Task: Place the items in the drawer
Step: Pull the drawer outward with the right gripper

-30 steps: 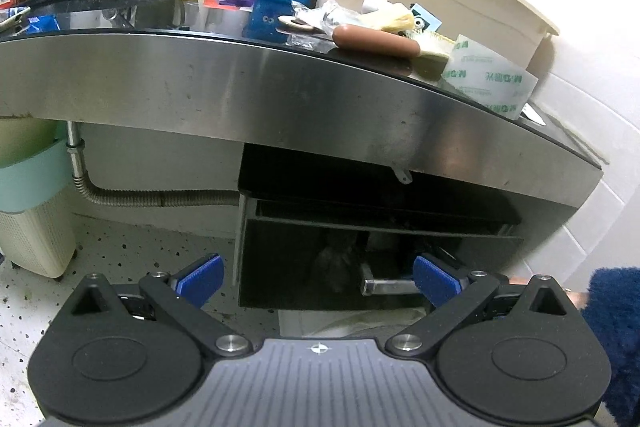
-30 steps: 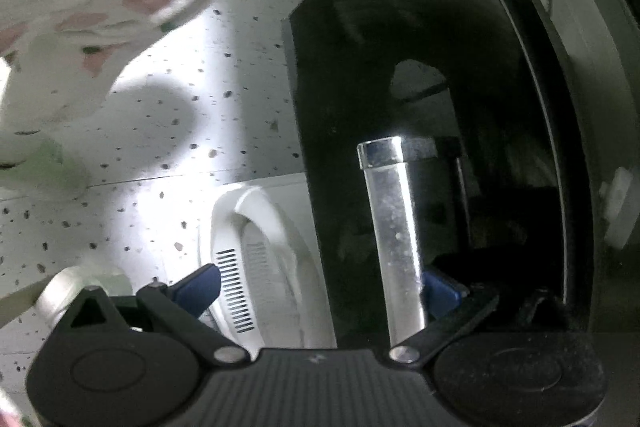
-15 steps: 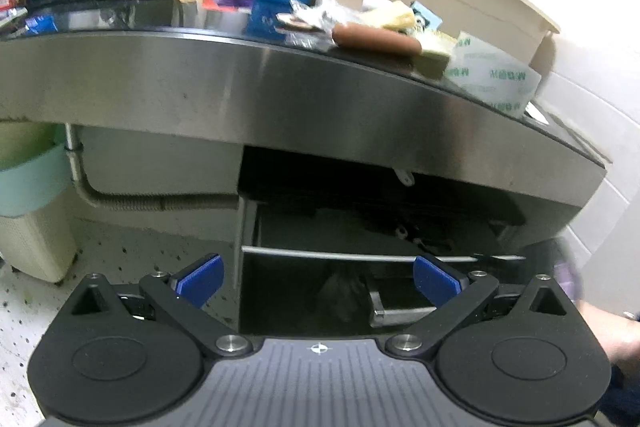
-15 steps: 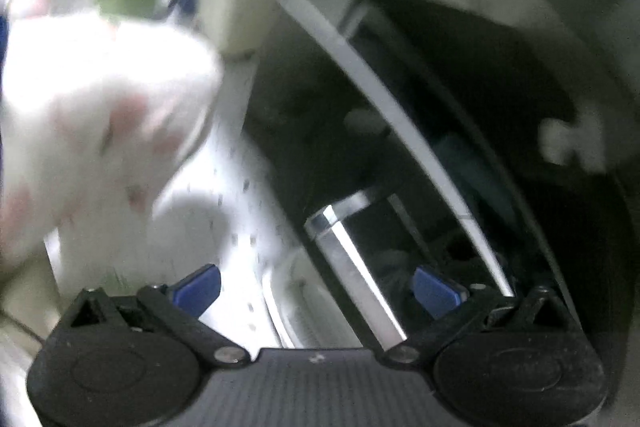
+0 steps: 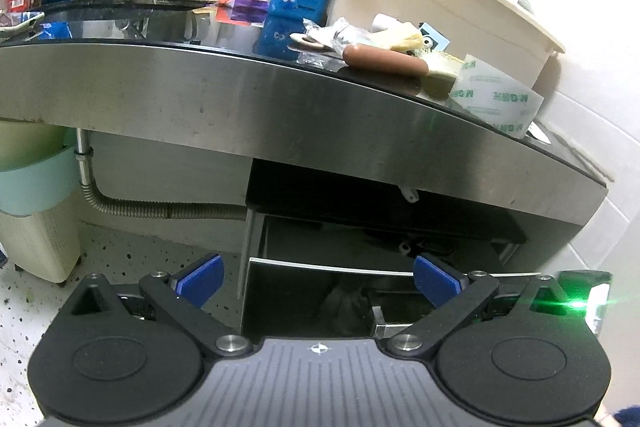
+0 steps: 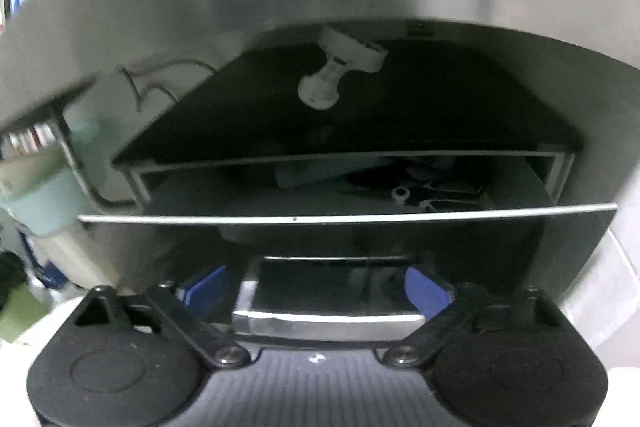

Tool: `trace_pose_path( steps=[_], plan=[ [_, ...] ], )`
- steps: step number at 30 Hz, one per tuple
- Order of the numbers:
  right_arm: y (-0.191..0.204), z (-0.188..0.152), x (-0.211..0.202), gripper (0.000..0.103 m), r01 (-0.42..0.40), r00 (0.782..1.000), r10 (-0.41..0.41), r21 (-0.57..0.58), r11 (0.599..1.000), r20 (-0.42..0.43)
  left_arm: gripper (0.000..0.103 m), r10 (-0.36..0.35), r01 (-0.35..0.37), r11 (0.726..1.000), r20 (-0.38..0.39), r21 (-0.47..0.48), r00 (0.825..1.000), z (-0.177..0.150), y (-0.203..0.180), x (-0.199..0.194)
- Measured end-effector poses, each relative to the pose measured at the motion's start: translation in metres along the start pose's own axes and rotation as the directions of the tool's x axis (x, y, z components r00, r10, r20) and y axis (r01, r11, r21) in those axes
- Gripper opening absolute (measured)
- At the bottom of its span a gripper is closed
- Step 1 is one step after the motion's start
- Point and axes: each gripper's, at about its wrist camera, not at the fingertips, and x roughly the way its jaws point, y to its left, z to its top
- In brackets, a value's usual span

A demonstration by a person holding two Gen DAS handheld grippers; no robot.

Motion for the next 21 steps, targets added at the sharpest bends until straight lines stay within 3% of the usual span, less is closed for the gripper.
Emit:
trace_pose_path(
  steps=[4, 6, 16, 21],
  plan=[
    [0.004, -0.004, 0.029, 0.093, 0.037, 0.998, -0.038, -0.019, 0.999, -0.045, 0.102, -0.002, 0.002, 1.0, -0.01, -0.01, 1.0, 0.0, 0.002, 0.002],
    [0.001, -0.01, 0.031, 0.085, 0.063, 0.996, -0.064, -0.016, 0.998, -0.06, 0.102, -0.003, 0.002, 1.0, -0.013, -0.011, 1.0, -0.001, 0.002, 0.003],
    [-0.001, -0.018, 0.035, 0.085, 0.093, 0.994, -0.093, -0.002, 0.996, -0.061, 0.102, -0.007, 0.007, 1.0, -0.038, 0.008, 0.999, -0.006, -0.003, 0.011],
    [0.004, -0.017, 0.039, 0.088, 0.11, 0.992, -0.109, -0.001, 0.994, -0.067, 0.102, -0.04, 0.042, 0.999, -0.079, 0.025, 0.996, -0.011, -0.002, 0.023]
  ],
)
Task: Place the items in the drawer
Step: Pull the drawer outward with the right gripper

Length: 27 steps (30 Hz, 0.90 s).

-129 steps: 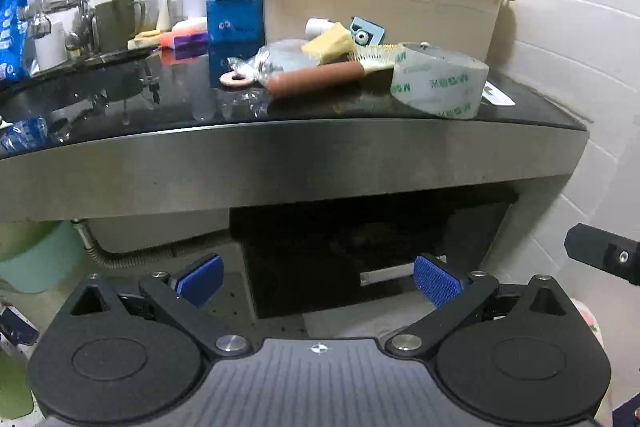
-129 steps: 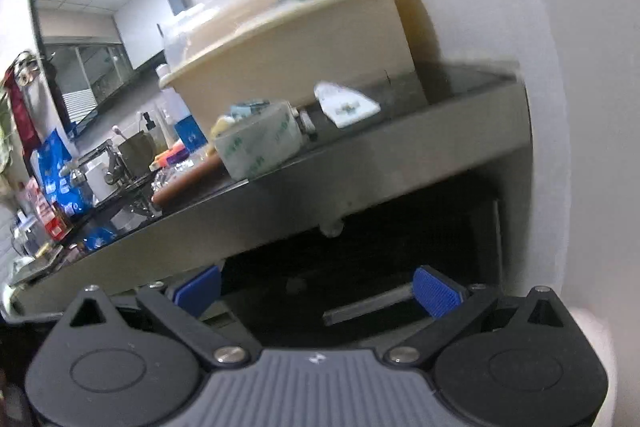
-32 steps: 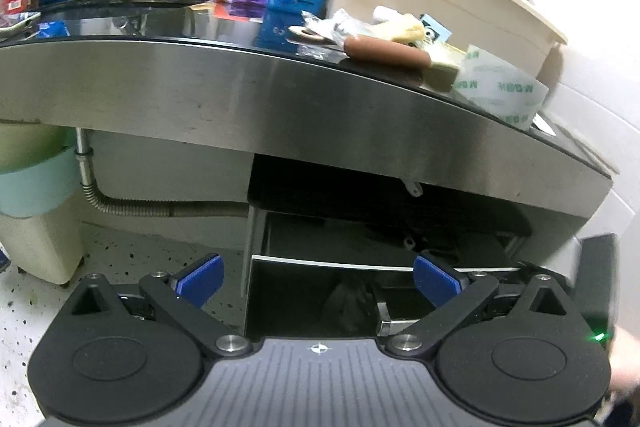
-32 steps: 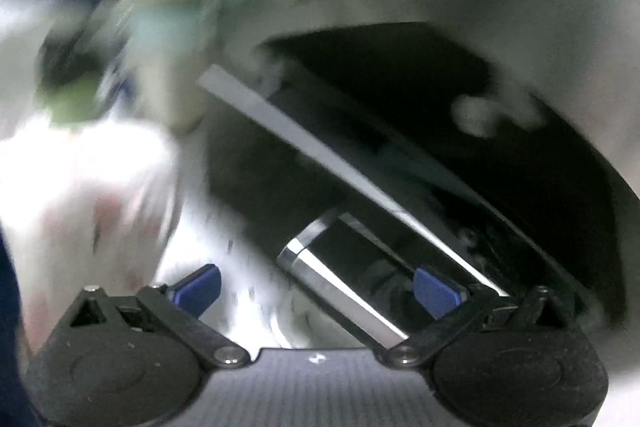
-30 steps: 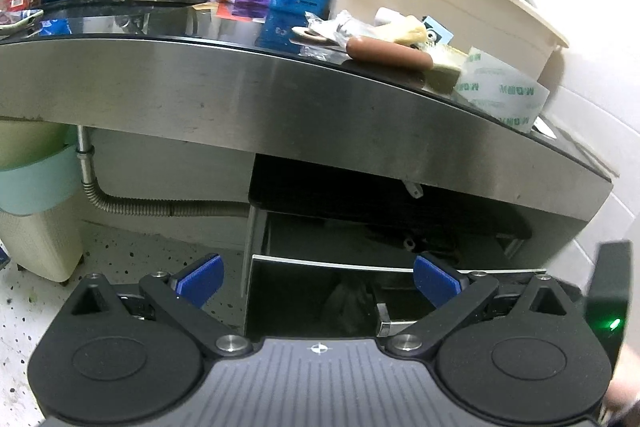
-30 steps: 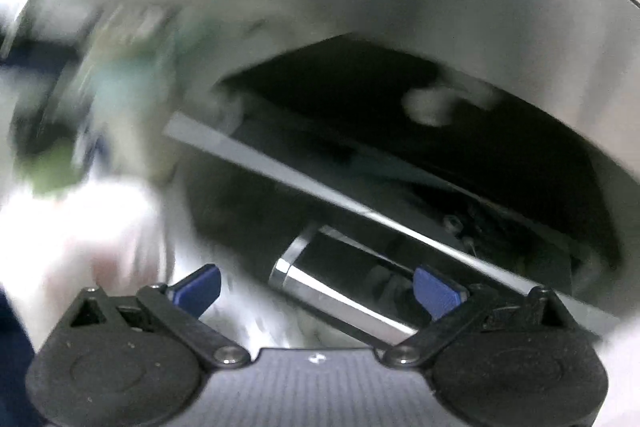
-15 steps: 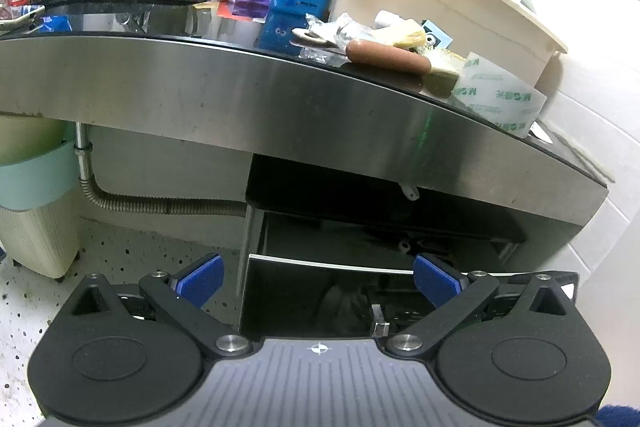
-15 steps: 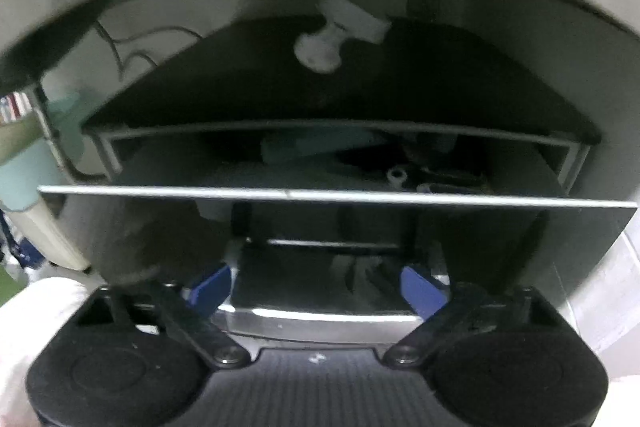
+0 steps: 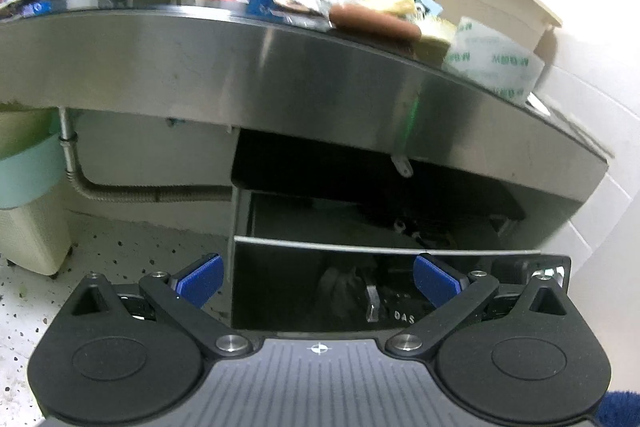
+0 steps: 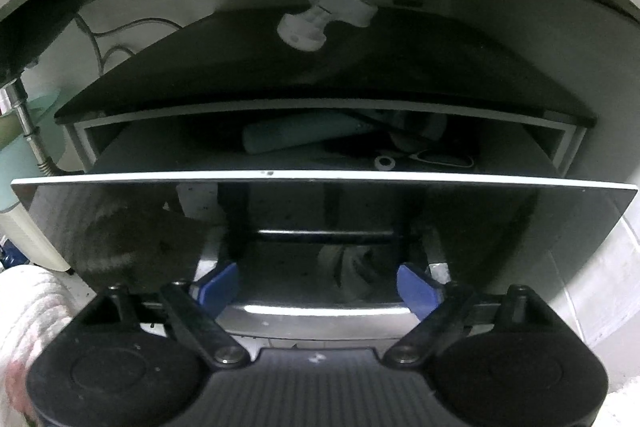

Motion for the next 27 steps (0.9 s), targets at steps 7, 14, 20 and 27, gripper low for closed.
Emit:
trace_pose_path(
  steps=[7, 14, 20, 27],
  plan=[
    [0.004, 0.004, 0.003, 0.089, 0.025, 0.999, -0.024, 0.008, 1.0, -0.022, 0.102, -0.078, 0.077, 0.997, -0.026, -0.027, 0.997, 0.016, 0.016, 0.013],
    [0.002, 0.005, 0.003, 0.089, 0.021, 0.999, -0.021, 0.008, 1.0, -0.028, 0.102, -0.144, 0.145, 0.987, -0.019, 0.075, 0.989, 0.032, 0.018, 0.008],
    [0.002, 0.001, 0.001, 0.089, 0.019, 1.0, -0.019, 0.003, 1.0, -0.008, 0.102, -0.141, 0.139, 0.986, 0.008, 0.087, 0.99, 0.023, 0.013, -0.002],
    [0.002, 0.0, -0.004, 0.09, 0.015, 1.0, -0.015, 0.0, 1.0, -0.022, 0.102, -0.063, 0.059, 0.997, 0.077, 0.052, 0.995, 0.014, 0.001, -0.028]
  ],
)
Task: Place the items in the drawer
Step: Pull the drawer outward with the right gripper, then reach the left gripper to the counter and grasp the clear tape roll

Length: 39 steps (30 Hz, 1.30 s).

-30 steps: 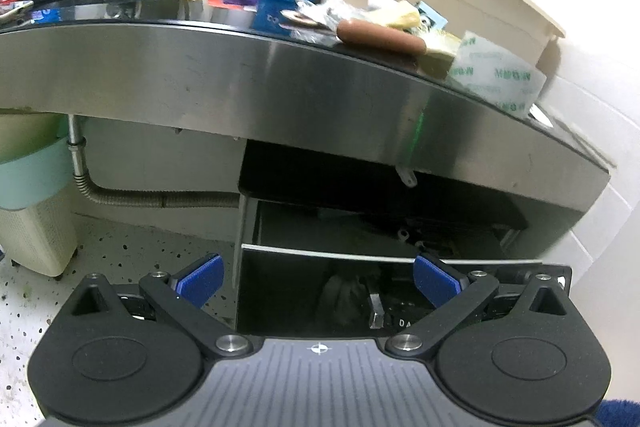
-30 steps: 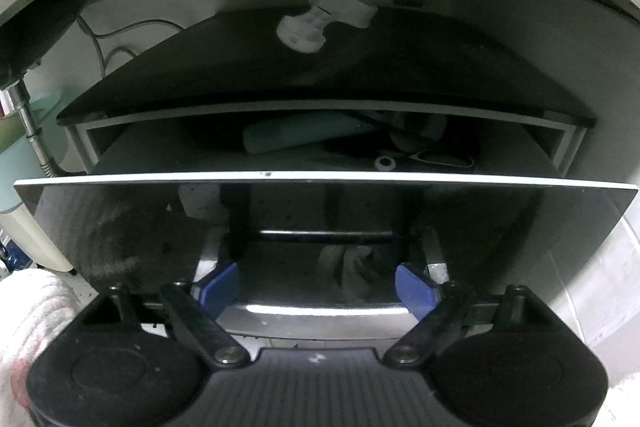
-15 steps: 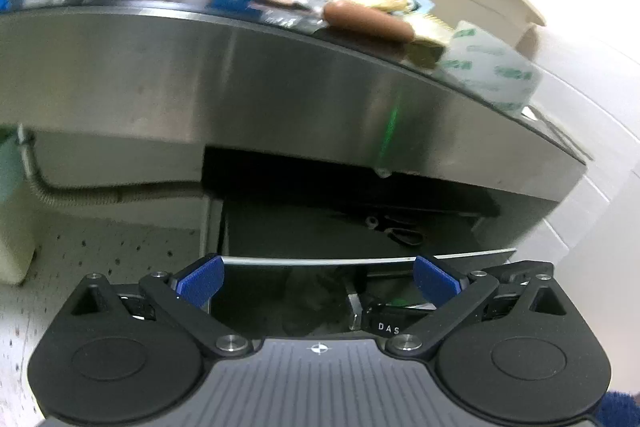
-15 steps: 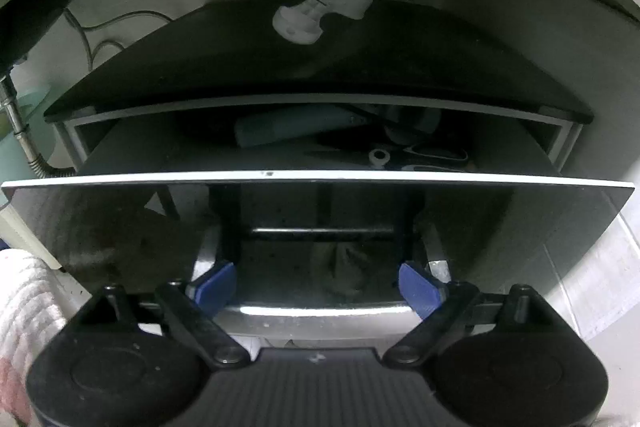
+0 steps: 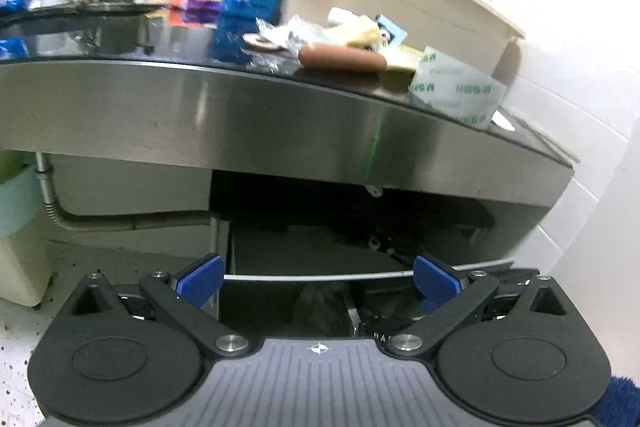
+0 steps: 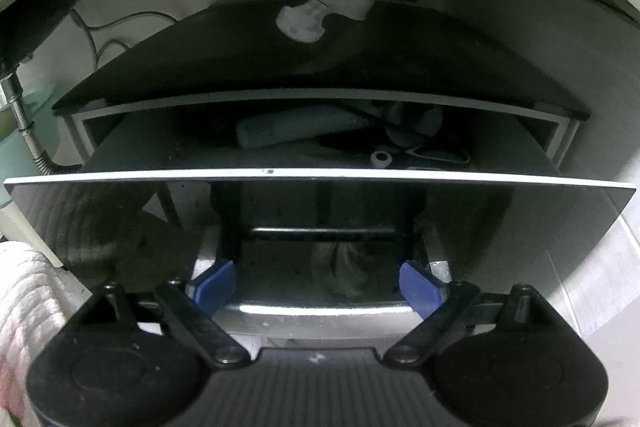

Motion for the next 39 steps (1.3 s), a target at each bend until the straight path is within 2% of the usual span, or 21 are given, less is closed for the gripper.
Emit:
trace_pose_path(
  steps=[4, 12, 17, 21, 27, 39],
  plan=[
    [-0.001, -0.004, -0.005, 0.09, 0.0, 1.0, 0.0, 0.002, 1.0, -0.003, 0.102, 0.039, -0.04, 0.999, 0.03, 0.032, 0.999, -0.004, -0.013, -0.013],
    [-0.002, -0.012, -0.016, 0.09, 0.0, 1.0, 0.0, 0.009, 1.0, -0.022, 0.102, 0.049, -0.056, 0.988, 0.047, 0.142, 0.998, 0.006, -0.032, -0.028],
    [-0.003, -0.017, -0.02, 0.09, -0.001, 0.999, 0.001, 0.008, 1.0, -0.044, 0.102, 0.02, -0.022, 0.996, 0.026, 0.09, 0.999, 0.01, -0.03, -0.034],
    [-0.004, -0.022, -0.023, 0.09, -0.002, 0.998, 0.002, 0.006, 1.0, -0.064, 0.102, 0.03, -0.034, 0.992, 0.033, 0.123, 0.999, 0.009, -0.032, -0.041],
    [-0.003, -0.031, -0.033, 0.091, -0.005, 0.995, 0.006, 0.006, 1.0, -0.103, 0.102, 0.029, -0.036, 0.994, 0.066, 0.105, 0.997, 0.013, -0.032, -0.048],
    [-0.003, -0.038, -0.045, 0.091, -0.017, 0.984, 0.02, 0.019, 1.0, -0.177, 0.102, 0.018, -0.025, 0.992, 0.06, 0.125, 0.998, 0.015, -0.035, -0.048]
  ],
)
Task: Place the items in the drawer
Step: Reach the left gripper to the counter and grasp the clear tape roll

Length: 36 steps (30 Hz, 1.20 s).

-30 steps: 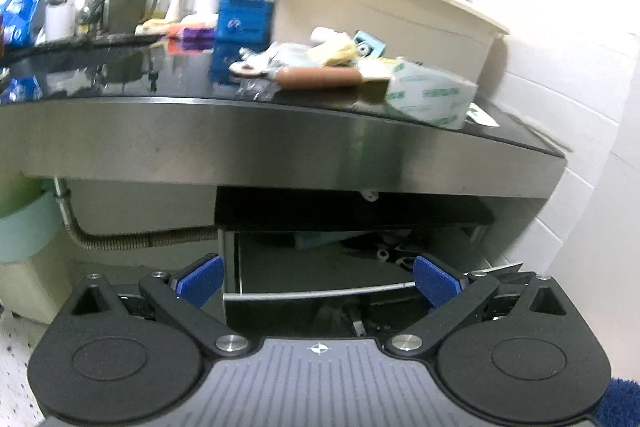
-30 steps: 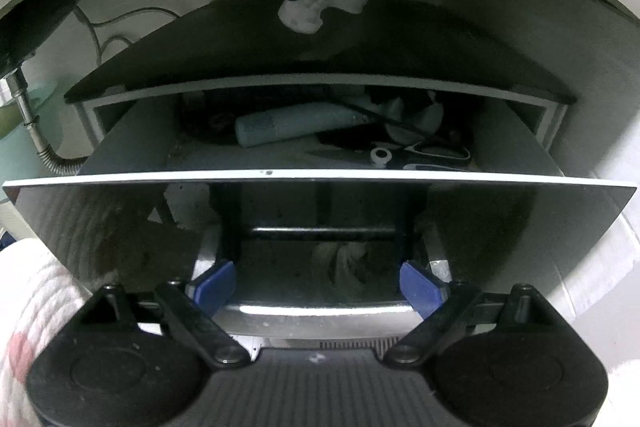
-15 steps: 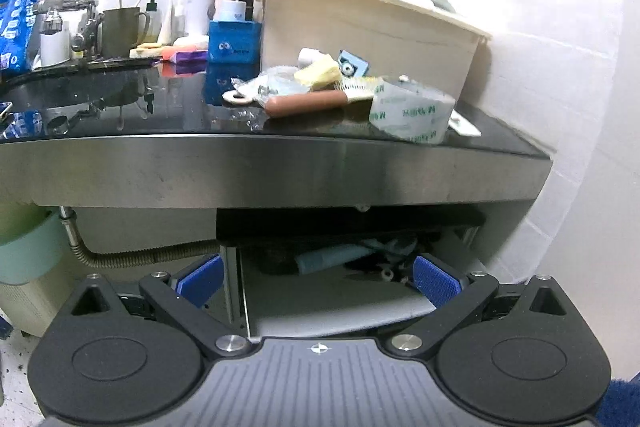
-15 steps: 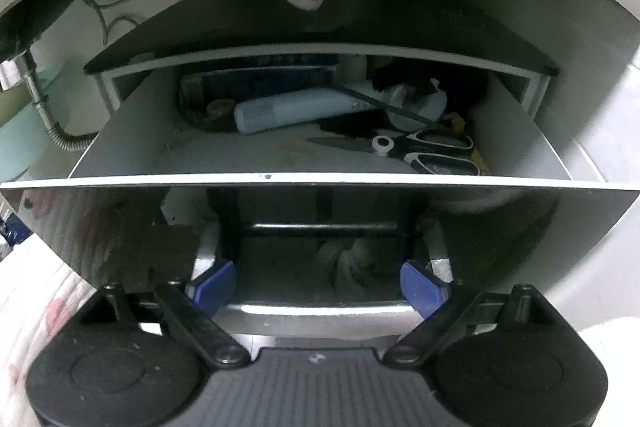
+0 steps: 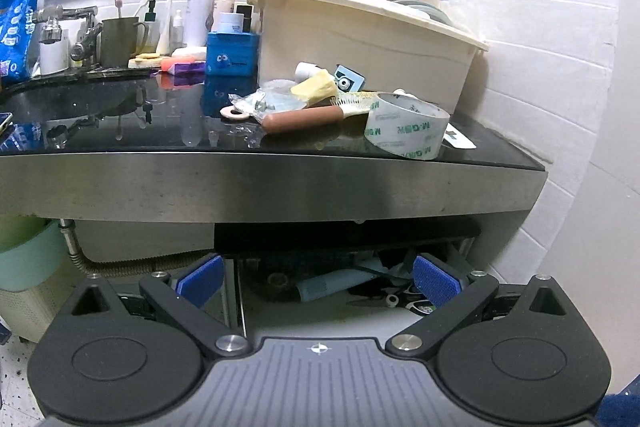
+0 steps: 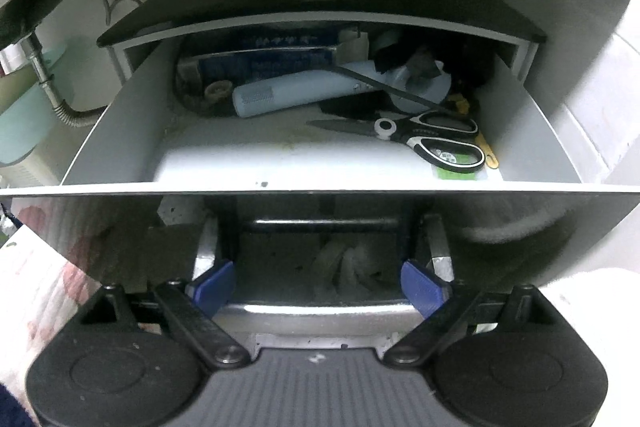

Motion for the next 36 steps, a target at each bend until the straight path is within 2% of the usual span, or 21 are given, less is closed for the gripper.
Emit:
trace_pose_path(
  steps=[16, 21, 24, 28, 32, 36],
  plan=[
    [-0.004, -0.003, -0.006, 0.091, -0.036, 0.999, 0.036, 0.008, 0.999, -0.021, 0.102, -0.031, 0.032, 0.999, -0.07, 0.02, 0.997, -0.013, -0.01, 0.024],
    [-0.008, 0.003, -0.009, 0.09, -0.073, 0.997, 0.073, 0.03, 0.997, -0.012, 0.102, -0.026, 0.031, 0.997, -0.077, 0.074, 0.997, -0.017, -0.018, 0.037],
    [-0.014, 0.005, -0.028, 0.09, -0.128, 0.99, 0.125, 0.052, 0.99, 0.064, 0.101, -0.059, 0.065, 0.996, -0.091, 0.064, 0.994, -0.008, -0.015, 0.045],
    [-0.033, 0.009, -0.061, 0.09, -0.227, 0.961, 0.206, 0.104, 0.968, 0.187, 0.101, -0.143, 0.142, 0.99, -0.094, -0.007, 0.985, 0.021, -0.004, 0.054],
    [-0.051, 0.014, -0.098, 0.091, -0.244, 0.922, 0.194, 0.113, 0.963, 0.335, 0.101, -0.162, 0.162, 0.987, -0.029, -0.018, 0.986, 0.064, -0.003, 0.053],
    [-0.061, 0.021, -0.123, 0.092, -0.256, 0.893, 0.181, 0.135, 0.957, 0.412, 0.101, -0.167, 0.165, 0.986, 0.048, 0.035, 0.985, 0.109, -0.013, 0.051]
  ],
)
